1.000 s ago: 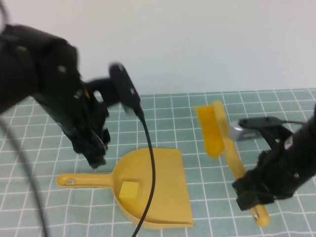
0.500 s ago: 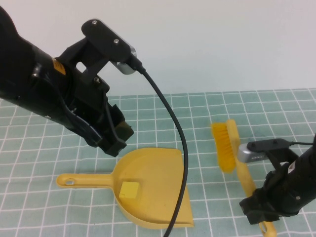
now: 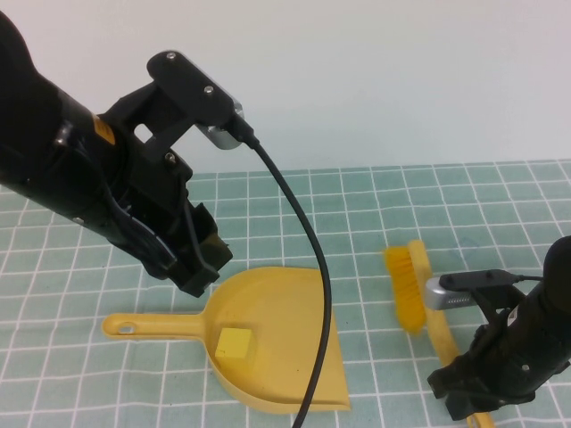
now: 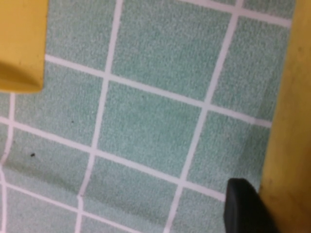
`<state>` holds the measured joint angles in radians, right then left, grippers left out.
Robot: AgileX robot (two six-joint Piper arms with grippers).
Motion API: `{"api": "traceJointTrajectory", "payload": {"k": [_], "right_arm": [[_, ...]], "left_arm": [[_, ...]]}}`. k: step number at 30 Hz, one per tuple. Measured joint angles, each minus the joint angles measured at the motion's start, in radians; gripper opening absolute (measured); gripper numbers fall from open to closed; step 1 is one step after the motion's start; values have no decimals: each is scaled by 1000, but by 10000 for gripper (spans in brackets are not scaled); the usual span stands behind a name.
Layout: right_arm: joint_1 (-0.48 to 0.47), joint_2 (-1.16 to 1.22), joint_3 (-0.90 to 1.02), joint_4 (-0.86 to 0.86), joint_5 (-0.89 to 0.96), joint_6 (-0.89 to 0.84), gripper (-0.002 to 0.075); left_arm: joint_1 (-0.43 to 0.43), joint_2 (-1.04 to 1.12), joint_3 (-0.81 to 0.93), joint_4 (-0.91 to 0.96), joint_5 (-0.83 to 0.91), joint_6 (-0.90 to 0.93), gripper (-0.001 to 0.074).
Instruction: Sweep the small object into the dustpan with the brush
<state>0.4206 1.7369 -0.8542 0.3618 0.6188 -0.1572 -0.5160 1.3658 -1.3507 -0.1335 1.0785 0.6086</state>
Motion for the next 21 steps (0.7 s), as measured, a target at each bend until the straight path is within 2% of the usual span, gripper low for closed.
{"api": "traceJointTrajectory", "payload": {"k": [4,11,21], "right_arm": [[0,0,0,-2,-4,2,227],[0,0,0,-16,-7,3,335],[0,0,0,-47,-3,3,358]], "left_arm": [[0,0,0,0,0,0,259],[0,0,0,0,0,0,259],[0,0,0,0,13,0,259]]}}
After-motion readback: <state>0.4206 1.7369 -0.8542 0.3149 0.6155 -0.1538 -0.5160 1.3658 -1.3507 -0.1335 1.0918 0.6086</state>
